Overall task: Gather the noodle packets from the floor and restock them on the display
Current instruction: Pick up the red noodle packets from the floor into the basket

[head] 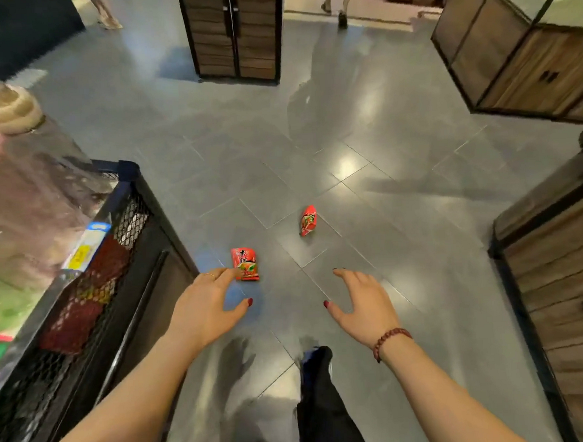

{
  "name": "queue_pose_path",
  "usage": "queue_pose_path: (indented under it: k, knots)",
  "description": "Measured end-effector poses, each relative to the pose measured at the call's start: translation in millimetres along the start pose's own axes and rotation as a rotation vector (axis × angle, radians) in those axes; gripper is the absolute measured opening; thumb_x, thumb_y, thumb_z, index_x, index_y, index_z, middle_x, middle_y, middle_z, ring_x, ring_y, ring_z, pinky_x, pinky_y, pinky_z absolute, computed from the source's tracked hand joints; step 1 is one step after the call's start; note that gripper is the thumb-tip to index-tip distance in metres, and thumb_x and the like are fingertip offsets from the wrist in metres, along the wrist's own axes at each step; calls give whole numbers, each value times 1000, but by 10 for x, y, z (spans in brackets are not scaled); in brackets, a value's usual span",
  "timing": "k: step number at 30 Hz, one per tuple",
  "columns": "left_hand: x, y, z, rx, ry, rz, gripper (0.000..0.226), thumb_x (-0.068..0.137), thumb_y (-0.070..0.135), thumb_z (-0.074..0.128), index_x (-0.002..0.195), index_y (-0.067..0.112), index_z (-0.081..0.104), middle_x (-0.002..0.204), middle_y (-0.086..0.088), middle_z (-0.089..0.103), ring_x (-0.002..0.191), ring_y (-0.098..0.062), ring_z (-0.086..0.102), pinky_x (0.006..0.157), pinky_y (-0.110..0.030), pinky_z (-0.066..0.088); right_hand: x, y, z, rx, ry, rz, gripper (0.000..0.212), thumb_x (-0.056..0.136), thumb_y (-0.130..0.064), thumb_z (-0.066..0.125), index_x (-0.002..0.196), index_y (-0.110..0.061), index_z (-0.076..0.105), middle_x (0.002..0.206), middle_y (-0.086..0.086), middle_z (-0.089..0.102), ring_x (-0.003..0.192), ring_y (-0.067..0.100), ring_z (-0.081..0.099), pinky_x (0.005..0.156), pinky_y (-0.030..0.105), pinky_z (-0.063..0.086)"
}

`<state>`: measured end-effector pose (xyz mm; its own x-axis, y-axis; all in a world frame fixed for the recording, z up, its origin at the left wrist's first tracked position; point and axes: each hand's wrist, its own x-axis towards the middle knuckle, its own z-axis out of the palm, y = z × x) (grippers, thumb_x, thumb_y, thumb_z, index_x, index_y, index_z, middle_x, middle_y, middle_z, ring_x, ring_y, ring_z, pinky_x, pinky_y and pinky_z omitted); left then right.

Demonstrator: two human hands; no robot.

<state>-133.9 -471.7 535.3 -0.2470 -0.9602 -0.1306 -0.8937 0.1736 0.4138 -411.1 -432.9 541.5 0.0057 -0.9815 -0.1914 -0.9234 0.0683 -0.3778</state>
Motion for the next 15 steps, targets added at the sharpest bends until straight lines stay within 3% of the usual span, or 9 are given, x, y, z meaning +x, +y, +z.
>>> queue_pose_path:
  k: [4,8,12,15]
  knots:
    - [682,57,45,-24,23,-105,65,79,53,61,133,18,58,126,-6,60,119,-28,56,92,-39,48,908,282,-191,-5,-56,-58,61,90,-42,57,144,-23,35,144,-2,43,130,20,38,104,27,31]
    - [1245,112,63,-8,36,-183,78,72,67,44,131,19,60,121,-3,63,110,-25,60,87,-37,51,1722,518,-422,38,-92,-93,59,89,-38,60,142,-22,38,142,0,44,129,21,39,104,28,33]
    - [1760,146,1,-43,14,-299,65,83,52,66,138,21,52,134,-1,55,125,-21,50,97,-35,44,2438,646,-536,59,-132,-107,58,89,-36,61,141,-20,40,141,1,45,130,21,38,107,30,34]
    - [2142,90,-1,-67,24,-321,63,83,45,70,138,22,52,135,0,55,121,-19,52,96,-35,45,2902,679,-539,87,-147,-89,56,88,-35,63,139,-21,43,140,0,46,130,21,38,107,30,32]
